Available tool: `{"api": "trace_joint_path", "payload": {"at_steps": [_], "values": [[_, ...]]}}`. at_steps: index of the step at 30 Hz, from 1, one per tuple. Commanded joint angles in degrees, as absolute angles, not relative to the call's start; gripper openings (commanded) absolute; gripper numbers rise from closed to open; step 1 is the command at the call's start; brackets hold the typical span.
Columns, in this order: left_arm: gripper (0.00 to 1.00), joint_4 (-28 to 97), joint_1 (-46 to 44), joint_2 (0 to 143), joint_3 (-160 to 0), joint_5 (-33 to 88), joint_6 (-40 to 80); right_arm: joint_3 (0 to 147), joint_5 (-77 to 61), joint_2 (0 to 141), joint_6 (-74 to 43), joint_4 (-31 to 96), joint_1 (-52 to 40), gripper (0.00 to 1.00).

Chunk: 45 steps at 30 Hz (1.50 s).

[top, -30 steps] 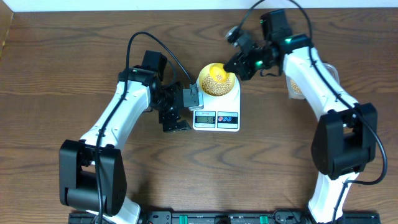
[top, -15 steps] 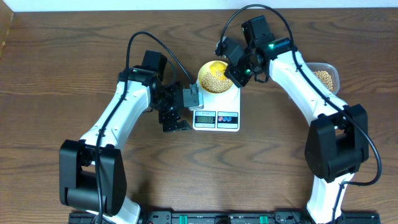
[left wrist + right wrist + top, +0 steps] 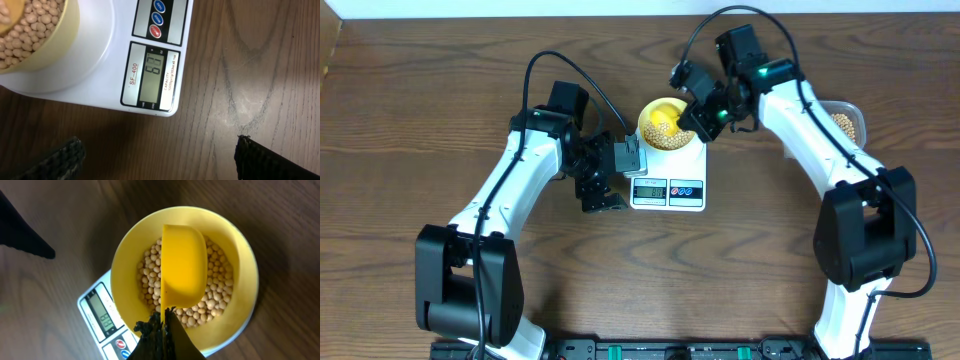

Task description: Scoop item into bowl and weigh 50g on scale

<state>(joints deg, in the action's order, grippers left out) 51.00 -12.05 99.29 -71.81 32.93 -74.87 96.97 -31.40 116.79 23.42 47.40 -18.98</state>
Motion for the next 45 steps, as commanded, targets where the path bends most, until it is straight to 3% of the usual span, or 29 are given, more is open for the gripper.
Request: {"api": "trace_joint_path", "payload": {"at_steps": [1, 26, 45], "values": [[0.98, 51.3, -11.8, 99.7, -71.7, 33.8, -75.4, 96.7, -38.1, 117.3, 20.2, 47.9, -16.9, 0.01], [0.98, 51.3, -11.8, 99.7, -71.7, 33.8, -75.4, 96.7, -57.9, 117.3, 18.7, 43.7, -10.0, 0.01], [0.98, 51.3, -11.8, 99.7, -71.7, 33.8, -75.4, 96.7, -58.7, 117.3, 18.6, 39.5, -7.6, 0.01]]}}
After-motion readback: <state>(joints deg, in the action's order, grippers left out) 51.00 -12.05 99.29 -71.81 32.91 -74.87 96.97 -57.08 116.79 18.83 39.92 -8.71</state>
